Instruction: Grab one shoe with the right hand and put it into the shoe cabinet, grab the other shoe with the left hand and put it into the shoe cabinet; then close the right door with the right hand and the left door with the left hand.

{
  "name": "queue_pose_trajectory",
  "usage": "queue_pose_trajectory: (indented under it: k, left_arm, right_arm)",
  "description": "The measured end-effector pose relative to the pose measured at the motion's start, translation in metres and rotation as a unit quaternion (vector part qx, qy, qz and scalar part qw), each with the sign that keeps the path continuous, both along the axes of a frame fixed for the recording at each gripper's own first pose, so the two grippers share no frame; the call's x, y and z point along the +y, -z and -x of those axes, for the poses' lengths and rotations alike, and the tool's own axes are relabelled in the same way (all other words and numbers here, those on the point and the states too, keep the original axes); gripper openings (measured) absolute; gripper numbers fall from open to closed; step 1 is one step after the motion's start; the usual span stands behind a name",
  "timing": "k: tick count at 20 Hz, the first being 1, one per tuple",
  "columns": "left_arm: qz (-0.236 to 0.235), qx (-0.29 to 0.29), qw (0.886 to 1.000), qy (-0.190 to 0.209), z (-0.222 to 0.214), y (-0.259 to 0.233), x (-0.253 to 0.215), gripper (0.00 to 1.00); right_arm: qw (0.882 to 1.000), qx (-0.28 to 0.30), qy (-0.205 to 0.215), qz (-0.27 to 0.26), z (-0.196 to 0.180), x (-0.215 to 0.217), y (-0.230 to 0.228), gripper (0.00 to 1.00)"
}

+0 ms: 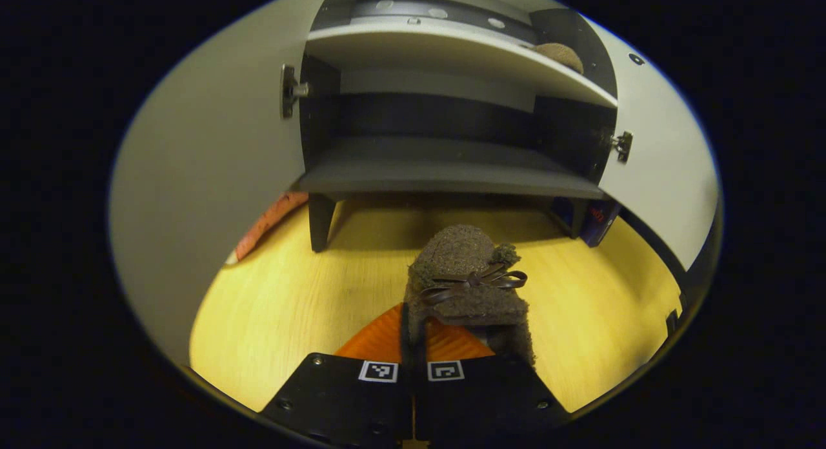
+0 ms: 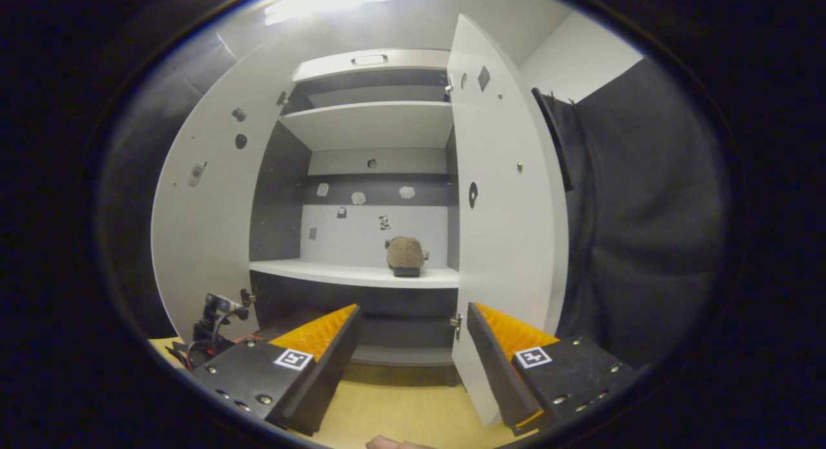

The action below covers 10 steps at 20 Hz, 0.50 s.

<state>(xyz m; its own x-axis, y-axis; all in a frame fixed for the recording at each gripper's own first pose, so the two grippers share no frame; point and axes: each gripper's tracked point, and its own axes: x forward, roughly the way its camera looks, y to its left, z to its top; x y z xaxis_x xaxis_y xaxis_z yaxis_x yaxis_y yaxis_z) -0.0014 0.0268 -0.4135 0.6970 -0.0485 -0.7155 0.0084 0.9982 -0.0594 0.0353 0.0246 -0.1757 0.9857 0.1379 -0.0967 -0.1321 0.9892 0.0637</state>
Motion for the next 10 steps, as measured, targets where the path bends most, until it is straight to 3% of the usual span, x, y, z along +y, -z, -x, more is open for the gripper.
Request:
queue_pose_trajectory:
  k: [10]
  left_arm:
    - [0.006, -0.154, 0.988, 0.012, -0.058, -0.16, -0.024, 0.02]
  right_arm:
    - [0.999, -0.031, 0.005, -0.012, -0.007, -0.019, -0.064, 0.98]
